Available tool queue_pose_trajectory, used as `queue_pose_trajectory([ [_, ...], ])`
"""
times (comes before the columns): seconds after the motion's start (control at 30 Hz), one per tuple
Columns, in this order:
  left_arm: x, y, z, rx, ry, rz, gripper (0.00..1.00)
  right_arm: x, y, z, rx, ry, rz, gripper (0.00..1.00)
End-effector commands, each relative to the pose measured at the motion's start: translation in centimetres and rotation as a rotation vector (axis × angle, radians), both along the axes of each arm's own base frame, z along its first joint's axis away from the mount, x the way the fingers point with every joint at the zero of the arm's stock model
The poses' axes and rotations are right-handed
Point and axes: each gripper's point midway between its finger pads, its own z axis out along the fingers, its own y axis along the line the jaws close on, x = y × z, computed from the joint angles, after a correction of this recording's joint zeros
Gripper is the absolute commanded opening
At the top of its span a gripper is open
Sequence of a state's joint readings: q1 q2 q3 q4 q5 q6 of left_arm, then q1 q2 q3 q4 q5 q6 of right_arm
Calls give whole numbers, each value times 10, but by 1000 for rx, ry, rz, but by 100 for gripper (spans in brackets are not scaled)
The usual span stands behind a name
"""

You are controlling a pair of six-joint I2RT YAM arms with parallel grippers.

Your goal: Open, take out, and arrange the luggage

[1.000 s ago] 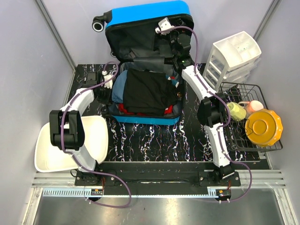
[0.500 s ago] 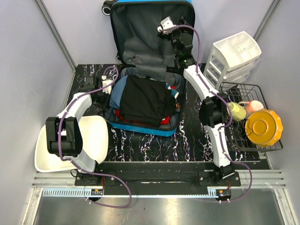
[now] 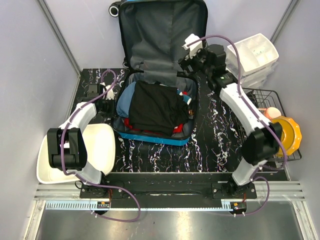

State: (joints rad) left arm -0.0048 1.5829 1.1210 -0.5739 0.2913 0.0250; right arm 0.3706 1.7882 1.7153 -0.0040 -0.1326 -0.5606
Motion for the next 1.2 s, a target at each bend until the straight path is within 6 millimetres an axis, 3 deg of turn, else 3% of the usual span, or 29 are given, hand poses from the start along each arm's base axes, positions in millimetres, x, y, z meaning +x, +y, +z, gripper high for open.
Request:
queue_pose_trajectory([
  [0.0, -5, -78, 13, -332, 58, -47, 6, -84, 3, -48, 85, 379, 95, 100],
  [0.07, 2, -87, 17, -392, 52, -21, 7, -107, -2, -51, 107, 440, 101, 100],
  [0.1, 5, -90, 18, -412, 54, -13, 8, -121, -4, -69, 97, 517, 105, 100],
  [0.17, 14, -94, 28, -443, 29, -4, 11, -138, -8, -71, 116, 569, 95, 100],
  [0.2, 19, -95, 40, -444, -4, -13, 17, -153, -9, -83, 103, 634, 112, 99],
  [0.23, 22, -93, 45, -435, -22, -20, 22, -163, -11, -81, 99, 643, 127, 97],
  [0.27, 20, -84, 48, -392, -38, -42, 31, -174, -13, -87, 86, 676, 137, 96],
  [0.3, 23, -79, 66, -376, -83, -64, 39, -185, -11, -95, 82, 710, 170, 96],
  [0.33, 14, -70, 69, -344, -76, -98, 52, -193, -10, -93, 82, 718, 192, 95],
  [0.4, 11, -45, 94, -323, -135, -120, 58, -211, -7, -103, 69, 770, 250, 94],
  [0.43, -5, -35, 91, -276, -105, -172, 64, -215, -7, -105, 67, 783, 261, 94],
  [0.5, -16, -10, 107, -212, -131, -168, 65, -221, -8, -115, 53, 813, 275, 93],
  [0.6, -47, 23, 103, -119, -88, -162, 69, -224, -8, -125, 33, 838, 286, 92],
  [0.73, -93, 60, 67, -19, 89, -139, 68, -221, -7, -135, 22, 861, 286, 91],
  [0.9, -116, 90, 23, 64, 244, -83, 65, -221, -10, -140, 14, 883, 266, 91],
  [1.07, -94, 120, -14, 158, 309, -50, 64, -226, -12, -139, 18, 887, 259, 91],
  [1.17, -60, 136, -21, 199, 285, -57, 64, -227, -14, -136, 15, 875, 248, 90],
])
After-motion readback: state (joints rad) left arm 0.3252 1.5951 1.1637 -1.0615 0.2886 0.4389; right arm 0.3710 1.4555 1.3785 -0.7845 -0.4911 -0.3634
